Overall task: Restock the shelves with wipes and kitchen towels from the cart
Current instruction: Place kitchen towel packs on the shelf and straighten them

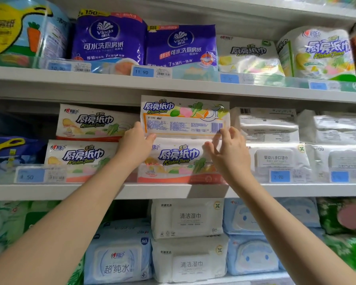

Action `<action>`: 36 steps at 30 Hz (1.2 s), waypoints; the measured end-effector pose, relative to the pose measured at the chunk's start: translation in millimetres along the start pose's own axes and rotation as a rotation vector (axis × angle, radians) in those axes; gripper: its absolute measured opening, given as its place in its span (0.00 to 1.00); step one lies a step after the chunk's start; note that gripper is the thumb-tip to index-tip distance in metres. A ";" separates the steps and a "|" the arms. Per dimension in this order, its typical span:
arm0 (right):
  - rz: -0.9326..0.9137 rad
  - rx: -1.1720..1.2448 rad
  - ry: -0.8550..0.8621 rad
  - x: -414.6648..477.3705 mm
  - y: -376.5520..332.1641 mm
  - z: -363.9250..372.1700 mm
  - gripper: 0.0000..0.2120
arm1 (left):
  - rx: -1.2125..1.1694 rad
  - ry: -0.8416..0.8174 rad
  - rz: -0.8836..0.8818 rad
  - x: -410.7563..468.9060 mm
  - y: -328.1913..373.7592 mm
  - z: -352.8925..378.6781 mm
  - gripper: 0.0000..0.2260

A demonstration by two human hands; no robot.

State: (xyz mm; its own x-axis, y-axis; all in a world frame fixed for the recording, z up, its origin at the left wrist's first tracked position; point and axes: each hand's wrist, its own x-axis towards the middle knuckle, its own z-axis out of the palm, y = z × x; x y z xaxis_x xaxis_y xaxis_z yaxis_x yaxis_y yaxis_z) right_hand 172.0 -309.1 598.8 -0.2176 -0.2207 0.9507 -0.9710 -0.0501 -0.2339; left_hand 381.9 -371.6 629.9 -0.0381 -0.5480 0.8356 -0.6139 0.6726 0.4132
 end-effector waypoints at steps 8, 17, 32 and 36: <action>0.005 -0.038 -0.072 -15.2 -7.2 -9.1 0.13 | -0.064 -0.086 -0.019 -7.5 -3.2 -6.2 0.16; 0.013 0.061 -0.166 -58.4 -12.3 -30.9 0.19 | 0.020 0.027 0.231 -82.8 10.4 -3.9 0.19; 0.412 0.017 -0.099 -314.0 77.2 -182.5 0.07 | -0.682 -0.811 0.268 -324.5 60.2 118.5 0.04; 0.652 -0.117 -0.108 -400.0 110.6 -236.9 0.07 | -0.746 -1.041 0.240 -410.1 102.0 168.1 0.08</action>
State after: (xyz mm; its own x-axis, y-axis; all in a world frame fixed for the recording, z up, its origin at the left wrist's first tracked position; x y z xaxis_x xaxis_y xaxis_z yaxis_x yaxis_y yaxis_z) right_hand 128.1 4.4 240.8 -0.7579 -0.2669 0.5952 -0.6500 0.2315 -0.7239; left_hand 202.4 -161.8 268.5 -0.8813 -0.2757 0.3837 0.0639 0.7351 0.6749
